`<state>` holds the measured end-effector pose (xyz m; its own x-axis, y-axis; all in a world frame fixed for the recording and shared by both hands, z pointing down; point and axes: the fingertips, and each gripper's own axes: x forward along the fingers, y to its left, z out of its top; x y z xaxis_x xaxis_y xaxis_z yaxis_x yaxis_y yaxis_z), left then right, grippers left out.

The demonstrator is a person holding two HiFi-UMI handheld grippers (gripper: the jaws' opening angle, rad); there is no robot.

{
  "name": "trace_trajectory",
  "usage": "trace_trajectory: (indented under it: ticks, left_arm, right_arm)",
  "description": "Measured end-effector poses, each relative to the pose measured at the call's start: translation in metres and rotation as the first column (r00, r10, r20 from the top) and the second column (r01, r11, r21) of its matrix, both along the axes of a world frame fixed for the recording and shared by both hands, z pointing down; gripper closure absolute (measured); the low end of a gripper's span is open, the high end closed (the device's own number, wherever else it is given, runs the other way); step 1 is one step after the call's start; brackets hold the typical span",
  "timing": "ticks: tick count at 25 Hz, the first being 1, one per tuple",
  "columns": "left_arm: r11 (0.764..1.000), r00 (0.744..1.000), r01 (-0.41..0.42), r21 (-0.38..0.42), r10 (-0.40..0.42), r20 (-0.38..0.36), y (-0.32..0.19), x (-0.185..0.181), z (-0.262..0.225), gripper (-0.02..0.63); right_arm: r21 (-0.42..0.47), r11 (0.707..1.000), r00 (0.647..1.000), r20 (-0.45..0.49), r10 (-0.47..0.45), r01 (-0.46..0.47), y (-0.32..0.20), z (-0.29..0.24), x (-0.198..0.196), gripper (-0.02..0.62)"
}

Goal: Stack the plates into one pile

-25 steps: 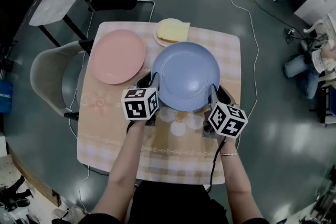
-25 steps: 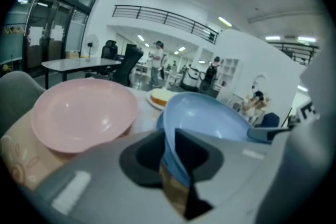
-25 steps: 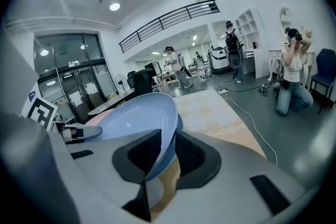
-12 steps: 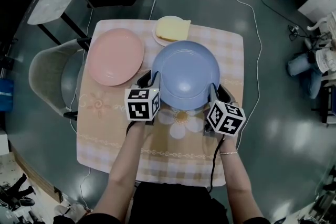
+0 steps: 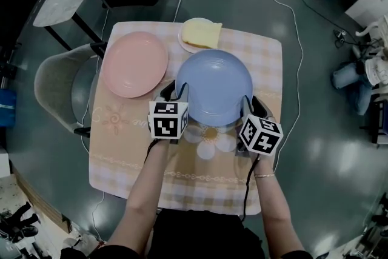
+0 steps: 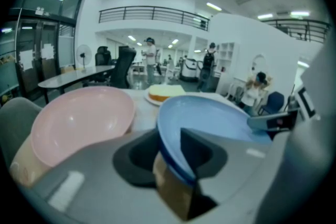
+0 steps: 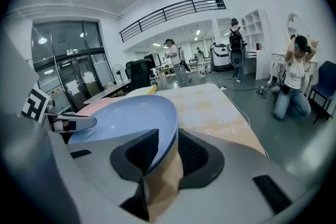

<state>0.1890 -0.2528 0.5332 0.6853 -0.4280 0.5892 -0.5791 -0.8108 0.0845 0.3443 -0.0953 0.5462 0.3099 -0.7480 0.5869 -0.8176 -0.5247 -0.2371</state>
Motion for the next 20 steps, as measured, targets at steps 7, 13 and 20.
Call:
trace_trajectory:
  ticks: [7, 13, 20]
  left_arm:
    - [1.0, 1.0, 0.012, 0.013, -0.012, 0.004, -0.004, -0.009, -0.003, 0.425]
    - [0.985, 0.99, 0.071, -0.157, -0.089, -0.113, -0.003, -0.014, 0.005, 0.425]
    - [0.973, 0.983, 0.097, -0.211, -0.127, -0.132, -0.001, -0.005, 0.013, 0.426]
  right_arm:
    - [0.03, 0.999, 1.0, 0.002, 0.016, -0.016, 0.006, -0.006, 0.005, 0.466]
    - [0.061, 0.998, 0.999, 0.035, -0.012, 0.01, -0.001, -0.008, 0.013, 0.453]
    - [0.034, 0.998, 0.994, 0.095, -0.056, 0.053, -0.017, 0.008, 0.015, 0.435]
